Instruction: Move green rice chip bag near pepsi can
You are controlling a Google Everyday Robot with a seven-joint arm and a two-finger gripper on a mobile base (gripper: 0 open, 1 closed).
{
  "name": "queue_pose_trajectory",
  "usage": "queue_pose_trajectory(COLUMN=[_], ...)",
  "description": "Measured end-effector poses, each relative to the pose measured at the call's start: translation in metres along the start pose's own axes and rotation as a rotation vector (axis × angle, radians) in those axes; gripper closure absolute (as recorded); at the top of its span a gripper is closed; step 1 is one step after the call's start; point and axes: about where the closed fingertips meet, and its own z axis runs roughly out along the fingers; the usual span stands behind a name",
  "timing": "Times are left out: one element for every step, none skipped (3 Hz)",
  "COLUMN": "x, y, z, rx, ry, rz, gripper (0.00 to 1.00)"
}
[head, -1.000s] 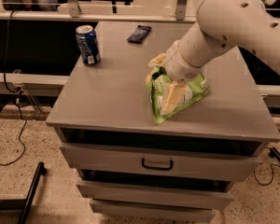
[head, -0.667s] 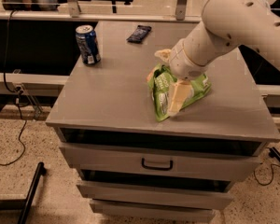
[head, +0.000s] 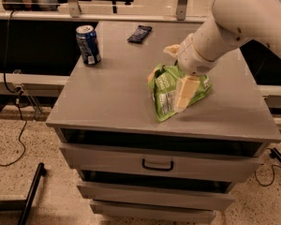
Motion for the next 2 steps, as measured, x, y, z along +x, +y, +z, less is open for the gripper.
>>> queue_pose_trajectory(x=[0.021, 0.038], y=[-0.006, -0.007], z=[-0.002, 0.001], rx=[0.010, 0.012], ry=[0.037, 0.069], rz=[0.033, 0.044], gripper=[0.00, 0.08])
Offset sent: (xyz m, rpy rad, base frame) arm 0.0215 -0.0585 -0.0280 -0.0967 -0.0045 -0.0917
